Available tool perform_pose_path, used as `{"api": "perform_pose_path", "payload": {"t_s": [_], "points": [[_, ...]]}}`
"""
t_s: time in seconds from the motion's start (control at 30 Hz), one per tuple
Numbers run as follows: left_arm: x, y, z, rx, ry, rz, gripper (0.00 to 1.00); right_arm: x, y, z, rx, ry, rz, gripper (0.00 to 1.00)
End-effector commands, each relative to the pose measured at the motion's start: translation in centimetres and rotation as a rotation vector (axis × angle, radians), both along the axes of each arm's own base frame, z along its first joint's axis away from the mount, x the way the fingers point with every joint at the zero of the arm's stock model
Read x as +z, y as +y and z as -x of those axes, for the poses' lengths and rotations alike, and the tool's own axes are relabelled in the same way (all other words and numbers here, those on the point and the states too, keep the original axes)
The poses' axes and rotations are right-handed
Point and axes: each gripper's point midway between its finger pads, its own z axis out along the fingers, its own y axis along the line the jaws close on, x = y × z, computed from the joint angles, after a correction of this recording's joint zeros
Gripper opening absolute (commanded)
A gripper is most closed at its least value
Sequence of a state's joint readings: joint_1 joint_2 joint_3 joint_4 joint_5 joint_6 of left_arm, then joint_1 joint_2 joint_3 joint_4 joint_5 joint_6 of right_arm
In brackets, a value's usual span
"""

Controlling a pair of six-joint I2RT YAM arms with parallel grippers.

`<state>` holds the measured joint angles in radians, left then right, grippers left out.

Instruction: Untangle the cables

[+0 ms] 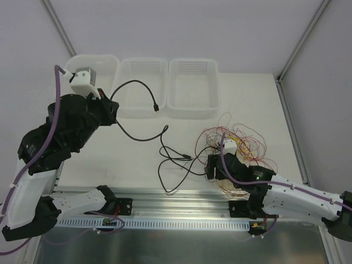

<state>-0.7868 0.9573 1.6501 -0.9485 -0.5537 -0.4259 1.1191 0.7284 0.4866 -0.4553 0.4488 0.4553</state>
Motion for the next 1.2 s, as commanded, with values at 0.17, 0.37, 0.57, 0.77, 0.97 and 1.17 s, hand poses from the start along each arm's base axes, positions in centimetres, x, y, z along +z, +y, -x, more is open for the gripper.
{"api": "perform_pose_path", "payload": {"t_s": [0.17, 0.37, 0.57, 0.77, 0.97, 1.17], "points": [[11.8, 3.0, 0.2, 0.014, -0.286, -0.064, 0.00, 6.8, 0.4, -1.8, 0.011, -0.121, 0.019, 0.73], [18.6, 9.2, -0.2, 0.320, -0.497, -0.209, 0.00, 10.4, 0.2, -2.7, 0.012, -0.187, 0.052, 0.88], [13.2, 6.7, -3.6, 0.320, -0.373, -0.466, 0.00, 11.1, 2.4, -2.4, 0.097, -0.145, 0.051, 0.91], [2.4, 1.8, -4.4, 0.118, -0.247, -0.405, 0.00, 17.0, 8.4, 0.9, 0.355, -0.192, -0.358, 0.91], [-4.1, -0.5, -4.4, 0.054, -0.129, -0.334, 0.00, 19.1, 6.7, -1.0, 0.283, -0.274, -0.261, 0.91], [-10.2, -3.5, -3.8, -0.042, 0.011, -0.243, 0.00, 15.9, 6.6, -1.8, 0.282, -0.212, -0.080, 0.87]]}}
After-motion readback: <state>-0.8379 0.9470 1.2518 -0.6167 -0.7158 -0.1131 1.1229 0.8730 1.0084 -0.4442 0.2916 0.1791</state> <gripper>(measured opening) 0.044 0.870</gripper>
